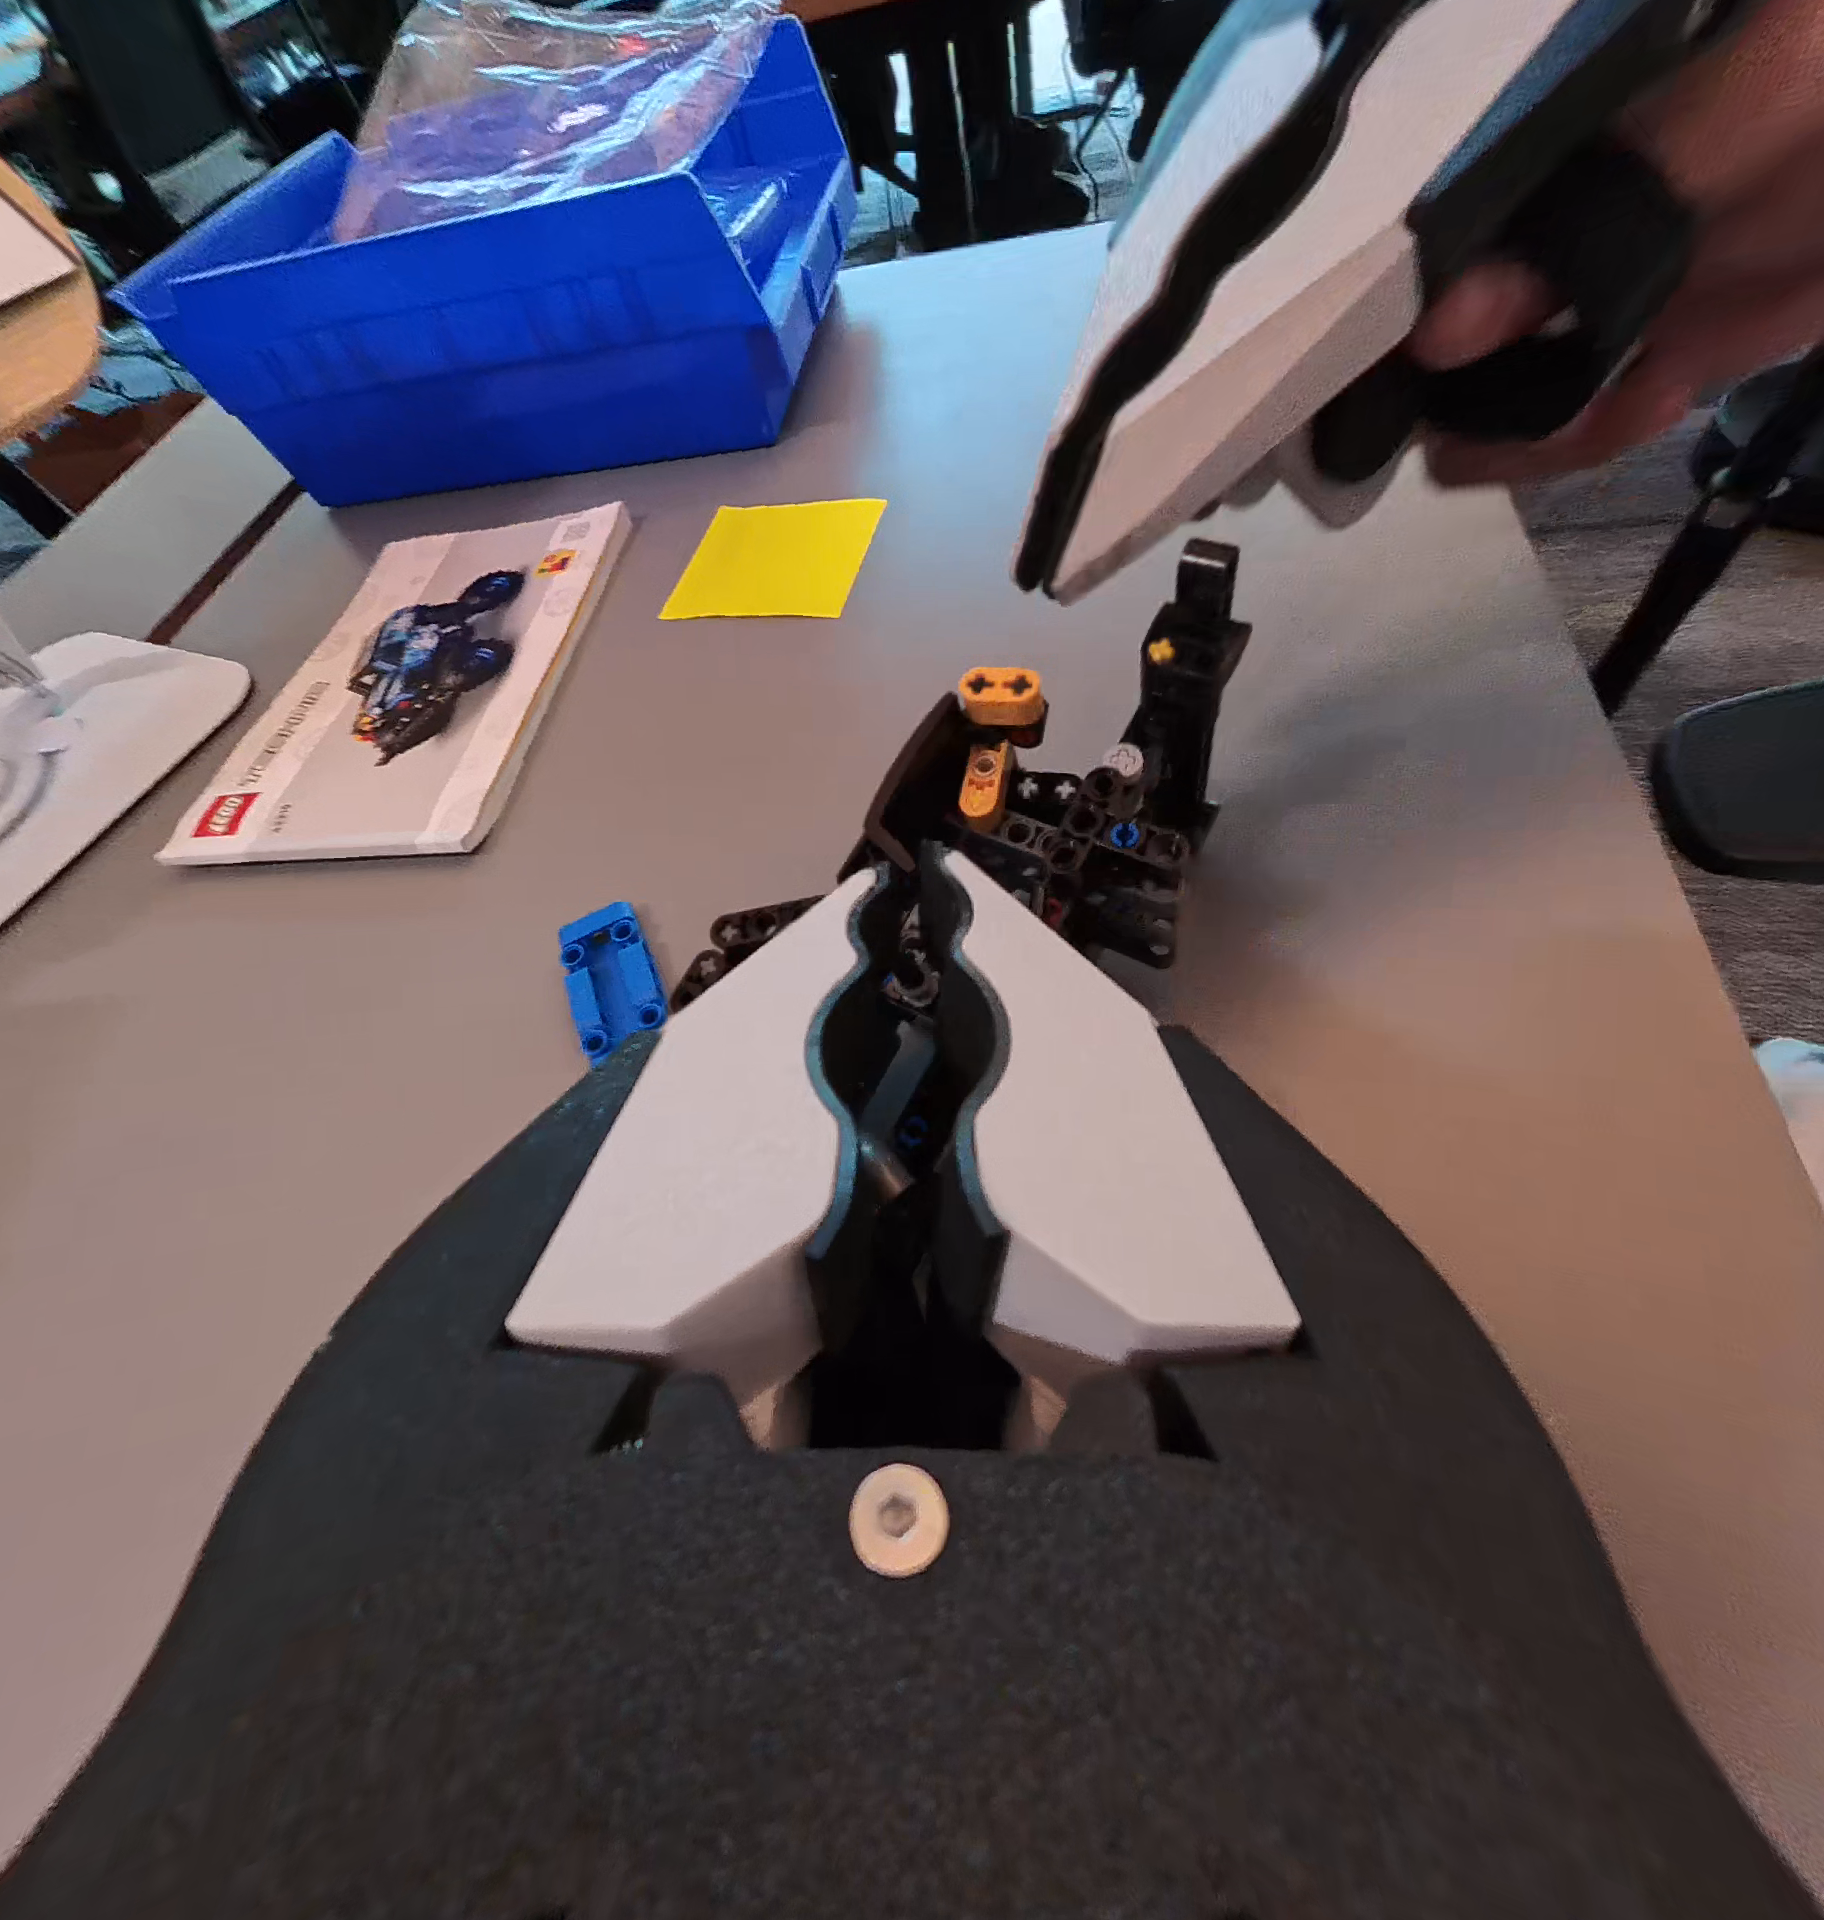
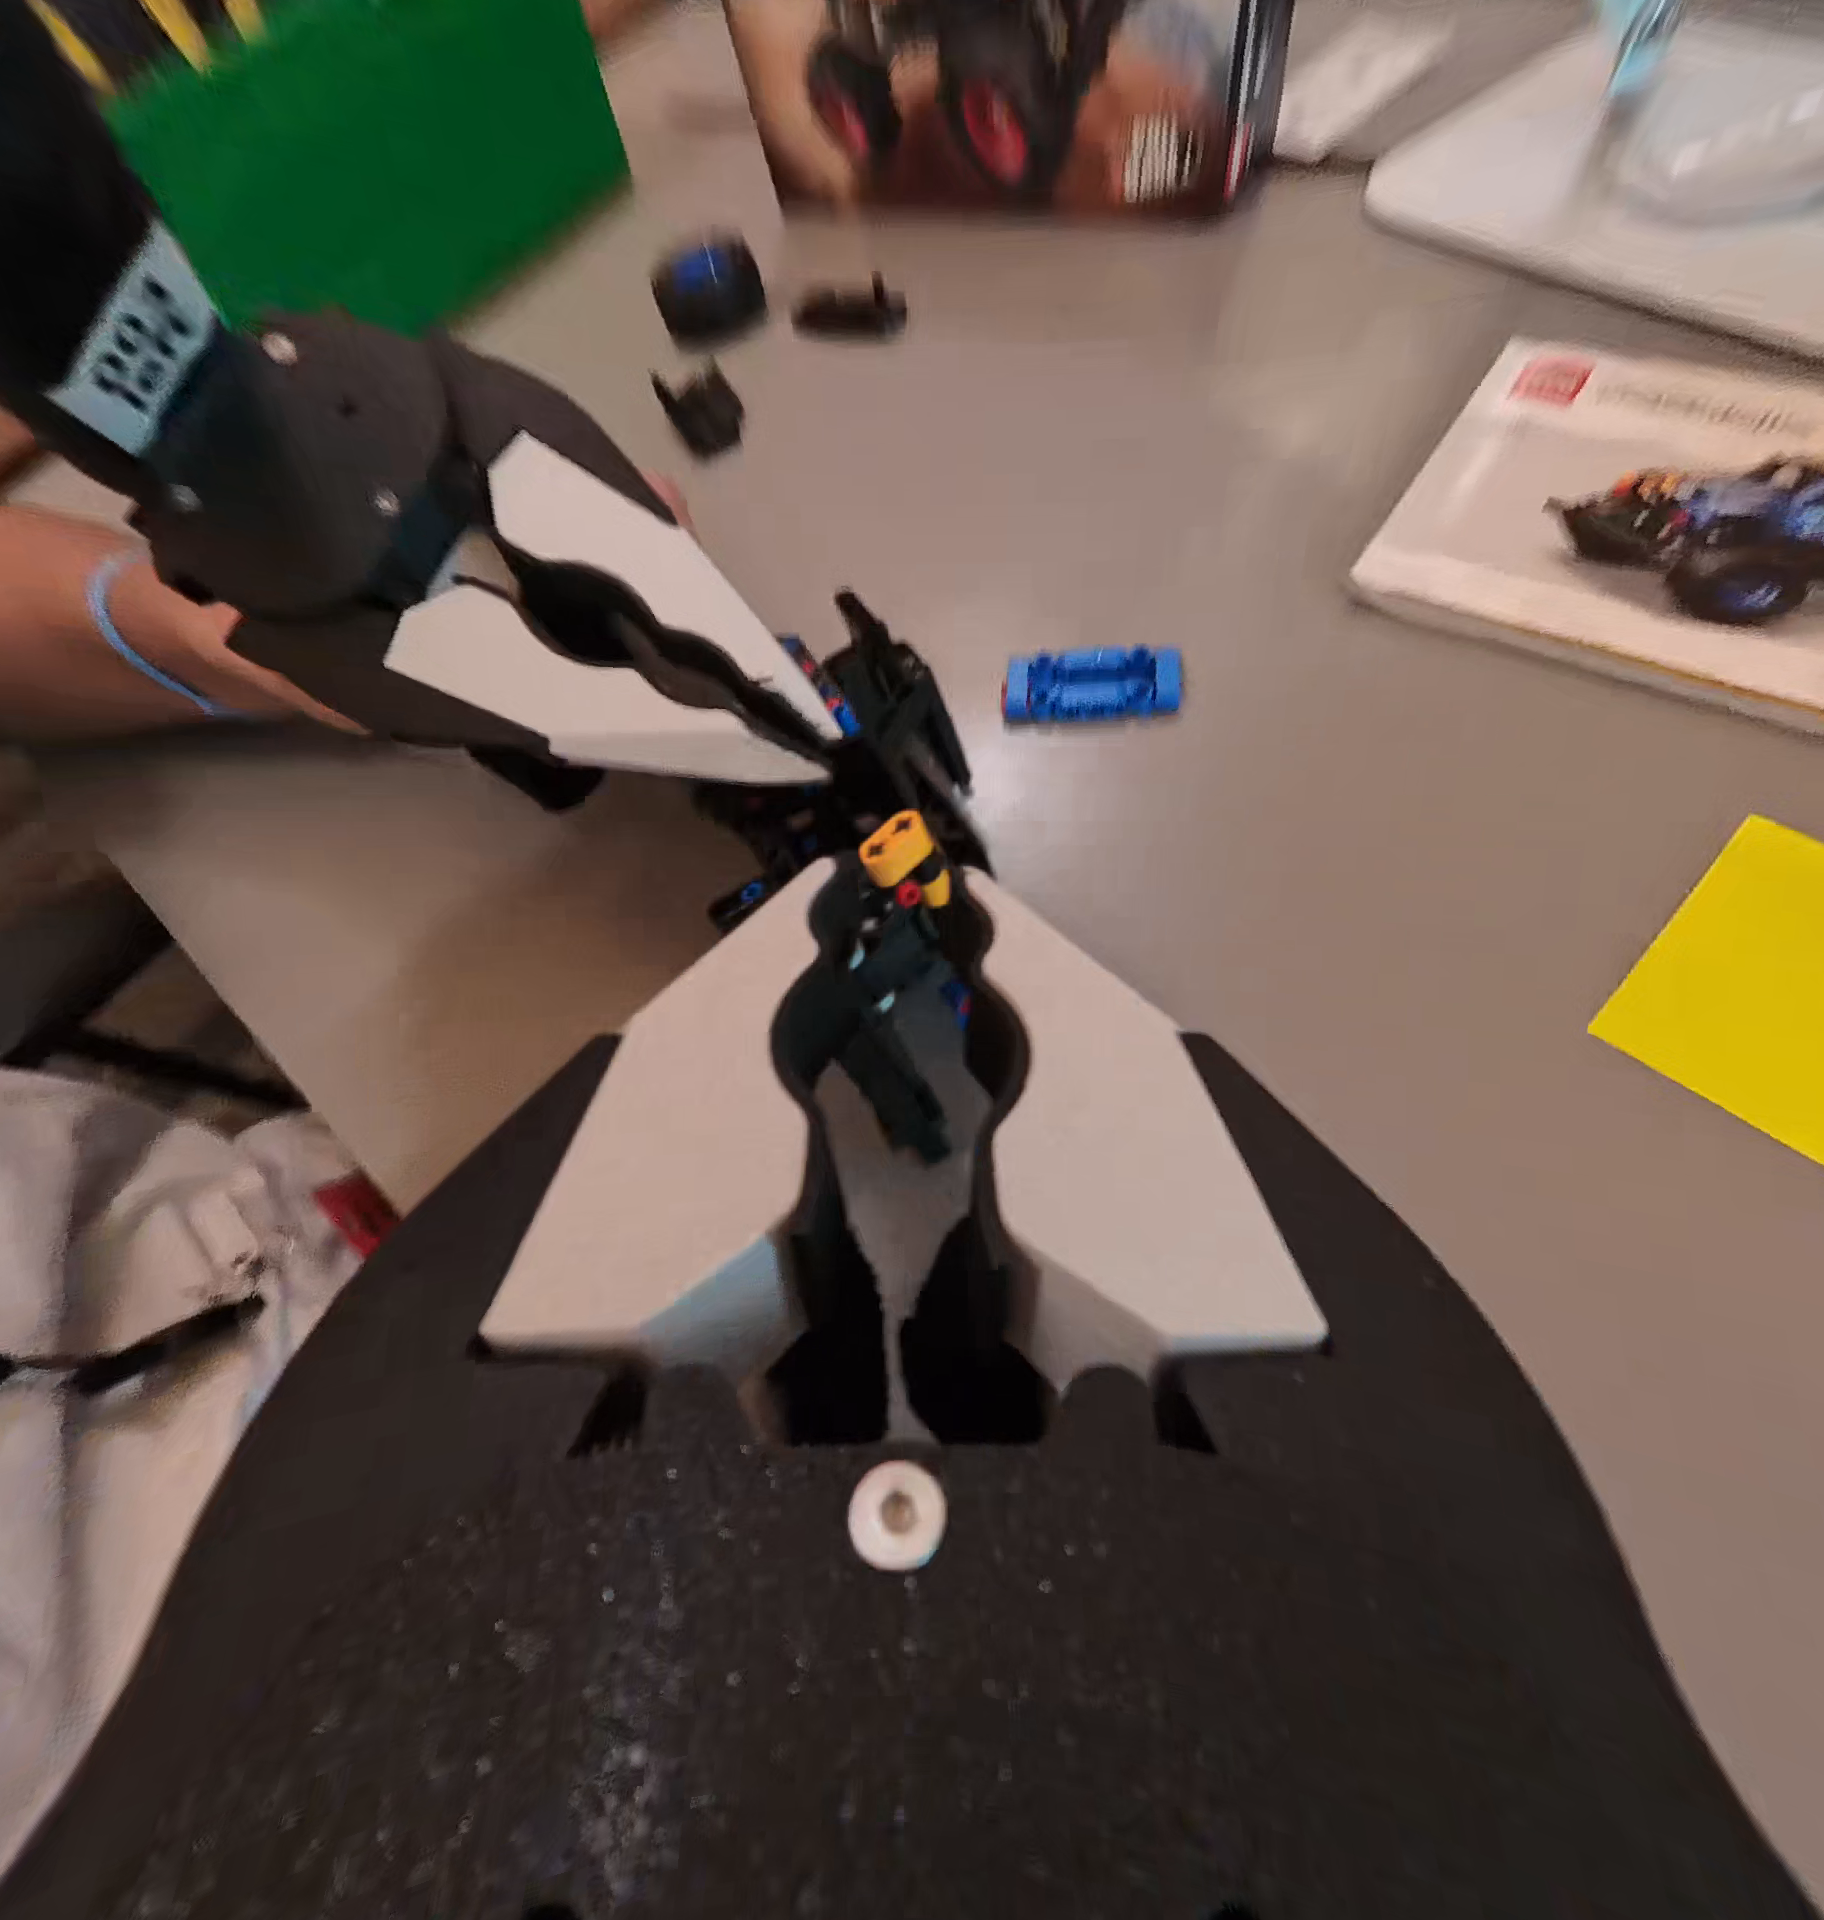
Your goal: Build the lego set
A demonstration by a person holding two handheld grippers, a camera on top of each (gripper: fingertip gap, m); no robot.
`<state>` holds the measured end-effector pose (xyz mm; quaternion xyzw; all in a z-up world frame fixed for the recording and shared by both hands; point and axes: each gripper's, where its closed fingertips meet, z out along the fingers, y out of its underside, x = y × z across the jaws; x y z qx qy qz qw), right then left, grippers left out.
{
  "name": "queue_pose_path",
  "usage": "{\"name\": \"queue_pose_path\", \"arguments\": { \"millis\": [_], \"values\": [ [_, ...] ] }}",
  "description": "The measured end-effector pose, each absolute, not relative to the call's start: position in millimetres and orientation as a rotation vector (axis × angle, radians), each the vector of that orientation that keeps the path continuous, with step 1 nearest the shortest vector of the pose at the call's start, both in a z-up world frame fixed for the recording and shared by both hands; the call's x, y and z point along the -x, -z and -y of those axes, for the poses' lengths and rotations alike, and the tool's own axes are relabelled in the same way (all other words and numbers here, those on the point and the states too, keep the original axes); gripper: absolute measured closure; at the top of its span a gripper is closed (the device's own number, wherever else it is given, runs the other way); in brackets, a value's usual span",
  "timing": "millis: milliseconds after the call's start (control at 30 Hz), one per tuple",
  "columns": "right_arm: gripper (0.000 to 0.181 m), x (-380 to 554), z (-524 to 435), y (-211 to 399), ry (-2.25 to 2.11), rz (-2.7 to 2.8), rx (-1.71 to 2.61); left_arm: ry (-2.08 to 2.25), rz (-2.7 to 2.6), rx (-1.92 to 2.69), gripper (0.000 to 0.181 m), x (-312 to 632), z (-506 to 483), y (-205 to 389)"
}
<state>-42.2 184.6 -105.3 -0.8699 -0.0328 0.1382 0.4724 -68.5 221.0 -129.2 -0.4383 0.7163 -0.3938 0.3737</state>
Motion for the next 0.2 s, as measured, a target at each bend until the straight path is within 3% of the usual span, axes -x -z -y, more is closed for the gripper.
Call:
{"name": "queue_pose_path", "arguments": {
  "millis": [67,200],
  "values": [
    [0.150,49,-185,108,-0.336,0.105,2.303,0.976,-1.821,1.103,0.180,68,-221,129],
    [0.152,48,-197,114,-0.237,0.167,2.551,0.936,-1.794,1.113,0.180,67,-222,129]
  ]
}}
